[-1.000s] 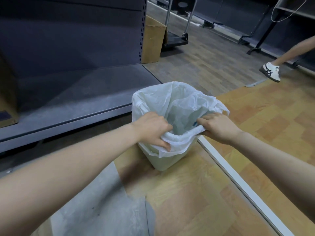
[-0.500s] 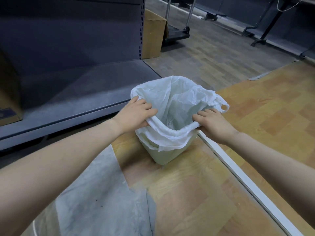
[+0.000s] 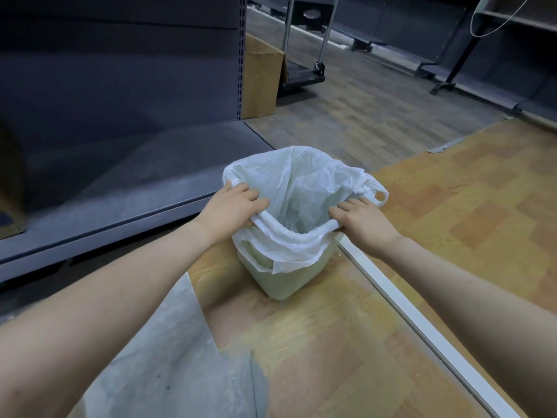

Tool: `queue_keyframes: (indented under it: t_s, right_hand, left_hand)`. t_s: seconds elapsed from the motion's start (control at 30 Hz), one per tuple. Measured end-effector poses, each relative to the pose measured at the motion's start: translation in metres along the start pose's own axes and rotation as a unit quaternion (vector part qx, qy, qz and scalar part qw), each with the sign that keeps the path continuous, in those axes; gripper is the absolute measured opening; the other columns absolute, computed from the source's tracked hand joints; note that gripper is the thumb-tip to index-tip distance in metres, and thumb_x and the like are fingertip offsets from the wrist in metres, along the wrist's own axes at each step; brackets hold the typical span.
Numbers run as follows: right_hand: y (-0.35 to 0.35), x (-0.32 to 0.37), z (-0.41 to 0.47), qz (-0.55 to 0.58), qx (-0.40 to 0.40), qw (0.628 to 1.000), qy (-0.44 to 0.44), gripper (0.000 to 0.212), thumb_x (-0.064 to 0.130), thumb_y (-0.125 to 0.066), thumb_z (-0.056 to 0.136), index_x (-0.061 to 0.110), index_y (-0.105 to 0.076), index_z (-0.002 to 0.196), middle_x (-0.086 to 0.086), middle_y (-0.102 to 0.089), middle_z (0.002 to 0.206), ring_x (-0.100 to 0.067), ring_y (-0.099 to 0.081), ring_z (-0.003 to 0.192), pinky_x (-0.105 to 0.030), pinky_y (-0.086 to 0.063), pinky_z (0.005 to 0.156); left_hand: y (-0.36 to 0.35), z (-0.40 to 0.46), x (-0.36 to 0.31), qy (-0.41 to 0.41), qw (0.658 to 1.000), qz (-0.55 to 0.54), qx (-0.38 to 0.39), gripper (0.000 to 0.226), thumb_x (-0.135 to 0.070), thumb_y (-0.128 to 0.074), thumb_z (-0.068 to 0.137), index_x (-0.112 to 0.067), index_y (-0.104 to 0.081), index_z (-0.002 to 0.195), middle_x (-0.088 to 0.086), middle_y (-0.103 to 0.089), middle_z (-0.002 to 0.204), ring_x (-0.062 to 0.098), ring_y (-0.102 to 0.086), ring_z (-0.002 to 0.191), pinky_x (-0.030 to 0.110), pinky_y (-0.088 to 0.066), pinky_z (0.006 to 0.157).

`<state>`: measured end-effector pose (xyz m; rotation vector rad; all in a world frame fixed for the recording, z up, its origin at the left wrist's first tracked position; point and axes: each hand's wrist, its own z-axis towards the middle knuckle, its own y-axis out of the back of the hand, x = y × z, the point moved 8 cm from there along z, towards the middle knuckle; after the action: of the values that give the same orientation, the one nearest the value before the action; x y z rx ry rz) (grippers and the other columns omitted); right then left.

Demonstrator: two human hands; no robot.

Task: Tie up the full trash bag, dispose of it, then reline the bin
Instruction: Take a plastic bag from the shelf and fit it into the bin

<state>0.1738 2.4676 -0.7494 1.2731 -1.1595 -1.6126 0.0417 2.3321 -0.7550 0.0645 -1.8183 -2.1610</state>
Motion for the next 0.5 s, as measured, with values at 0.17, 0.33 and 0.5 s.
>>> queue_keyframes:
  t_s: [0.17, 0.33, 0.5]
  right_hand:
    - [0.005, 0.006, -0.004, -0.006, 0.036, 0.999, 0.011, 0.012, 0.006, -0.042, 0.09, 0.014, -0.05, 0.096, -0.001, -0.045, 0.082, -0.026, -0.051, 0.089, -0.032, -0.031, 0.079]
    - [0.024, -0.022, -0.007, 0.157, -0.001, 0.986, -0.053, 0.069, -0.003, -0.049, 0.067, 0.017, -0.041, 0.132, -0.007, -0.042, 0.132, -0.028, -0.035, 0.127, -0.049, -0.027, 0.107]
    - [0.013, -0.079, -0.008, 0.429, -0.083, 0.84, -0.322, 0.07, 0.028, -0.052, 0.093, 0.01, -0.014, 0.148, -0.016, -0.012, 0.154, -0.032, -0.02, 0.141, -0.045, -0.021, 0.114]
  left_hand:
    - [0.002, -0.003, -0.001, -0.036, 0.998, -0.006, 0.043, 0.023, -0.028, -0.052, 0.092, -0.015, -0.05, 0.111, 0.003, -0.05, 0.099, 0.025, -0.048, 0.102, 0.032, -0.033, 0.086]
    - [0.028, -0.008, 0.032, -0.038, 0.997, -0.068, 0.026, 0.1, -0.087, -0.02, 0.069, -0.019, -0.038, 0.14, 0.01, -0.034, 0.148, 0.028, -0.029, 0.138, 0.048, -0.024, 0.11]
    - [0.028, 0.022, 0.089, 0.211, 0.949, -0.235, -0.003, 0.077, -0.06, -0.037, 0.09, -0.012, -0.021, 0.148, 0.013, -0.027, 0.151, 0.034, -0.027, 0.137, 0.049, -0.029, 0.11]
